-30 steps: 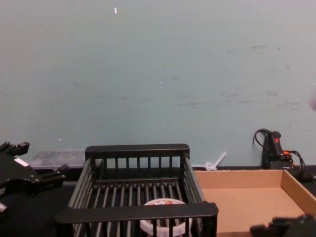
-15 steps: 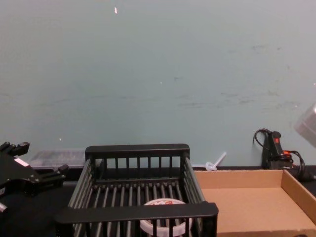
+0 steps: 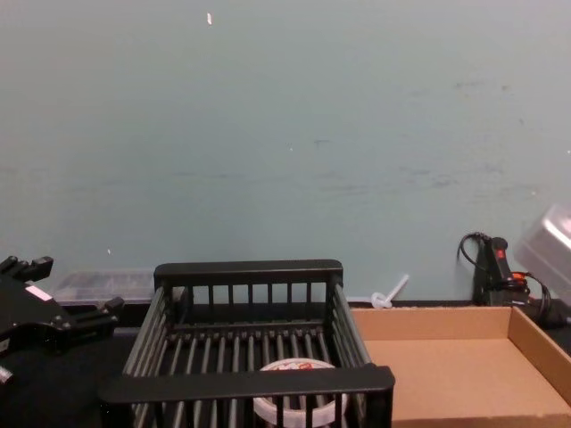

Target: Pick up the white tape and place it into the black box , Pick up the silver tape and place it into the brown box.

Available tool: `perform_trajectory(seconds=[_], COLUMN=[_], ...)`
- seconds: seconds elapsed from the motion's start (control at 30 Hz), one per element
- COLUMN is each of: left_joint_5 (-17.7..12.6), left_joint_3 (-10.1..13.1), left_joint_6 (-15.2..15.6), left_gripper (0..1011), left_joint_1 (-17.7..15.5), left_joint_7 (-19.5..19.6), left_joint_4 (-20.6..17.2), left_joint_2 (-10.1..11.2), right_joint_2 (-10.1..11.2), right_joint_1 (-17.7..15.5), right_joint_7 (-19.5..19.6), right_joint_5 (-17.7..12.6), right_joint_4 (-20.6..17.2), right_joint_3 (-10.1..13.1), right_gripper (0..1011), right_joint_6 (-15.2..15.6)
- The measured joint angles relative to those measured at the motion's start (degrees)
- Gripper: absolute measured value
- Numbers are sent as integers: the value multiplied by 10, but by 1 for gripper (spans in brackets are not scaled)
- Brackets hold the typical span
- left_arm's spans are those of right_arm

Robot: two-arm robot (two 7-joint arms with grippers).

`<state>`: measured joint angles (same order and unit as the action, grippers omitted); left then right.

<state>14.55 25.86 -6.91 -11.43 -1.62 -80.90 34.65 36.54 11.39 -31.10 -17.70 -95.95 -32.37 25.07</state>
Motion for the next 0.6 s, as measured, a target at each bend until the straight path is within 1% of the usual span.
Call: perform_trajectory(seconds=[0.6], left_joint_5=[0], left_joint_3=[0], left_joint_6=[0], left_gripper=[1001], left_joint_1=[0], left_joint_7=[0], left_joint_4=[0], left_joint_2=[0], right_joint_2=[-6], right_joint_1=[6], right_joint_7=[-5], right_joint_5=[10], right_joint_4=[13], right_joint_3=[-12], right_gripper=[1002], right_joint_6=[6])
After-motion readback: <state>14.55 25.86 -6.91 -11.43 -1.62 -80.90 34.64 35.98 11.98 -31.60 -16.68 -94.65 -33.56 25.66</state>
